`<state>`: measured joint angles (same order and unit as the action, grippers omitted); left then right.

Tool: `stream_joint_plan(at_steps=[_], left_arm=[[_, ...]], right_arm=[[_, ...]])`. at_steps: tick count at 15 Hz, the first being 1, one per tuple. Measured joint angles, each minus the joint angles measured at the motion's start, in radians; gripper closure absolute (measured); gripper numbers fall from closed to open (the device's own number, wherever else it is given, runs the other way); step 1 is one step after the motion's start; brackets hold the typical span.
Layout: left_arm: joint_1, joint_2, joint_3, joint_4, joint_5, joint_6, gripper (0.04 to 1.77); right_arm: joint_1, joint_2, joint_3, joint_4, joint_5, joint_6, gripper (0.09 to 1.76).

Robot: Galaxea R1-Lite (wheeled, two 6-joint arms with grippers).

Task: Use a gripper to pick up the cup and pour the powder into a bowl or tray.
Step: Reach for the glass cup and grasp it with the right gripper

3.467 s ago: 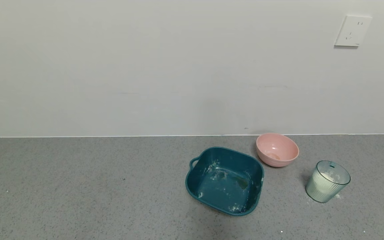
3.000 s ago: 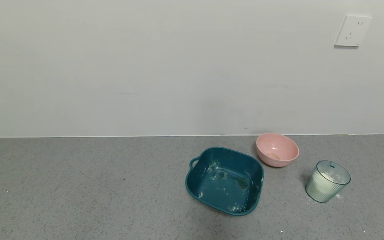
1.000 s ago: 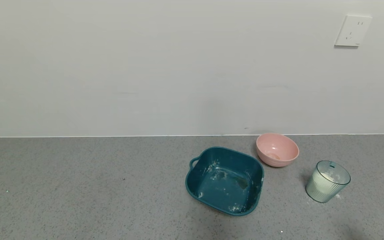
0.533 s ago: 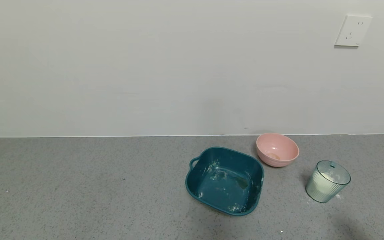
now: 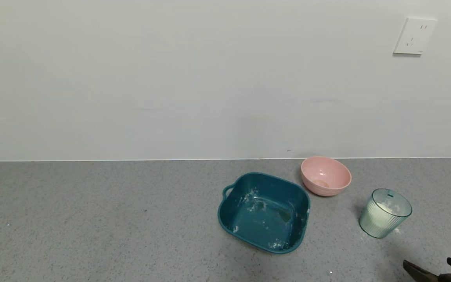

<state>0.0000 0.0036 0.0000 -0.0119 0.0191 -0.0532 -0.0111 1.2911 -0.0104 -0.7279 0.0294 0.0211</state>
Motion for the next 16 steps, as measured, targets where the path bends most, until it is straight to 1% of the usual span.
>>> stream_joint_plan(at_steps=[6, 14, 16], left_arm=[[0.000, 0.000, 0.000, 0.000, 0.000, 0.000, 0.09], [0.000, 0.000, 0.000, 0.000, 0.000, 0.000, 0.09], [0.000, 0.000, 0.000, 0.000, 0.000, 0.000, 0.09]], right_arm=[[-0.005, 0.243, 0.009, -0.250, 0.002, -0.003, 0.14], [-0.017, 0.643, 0.010, -0.742, 0.007, -0.007, 0.14], [-0.018, 0.711, 0.010, -0.824, 0.007, -0.007, 0.14]])
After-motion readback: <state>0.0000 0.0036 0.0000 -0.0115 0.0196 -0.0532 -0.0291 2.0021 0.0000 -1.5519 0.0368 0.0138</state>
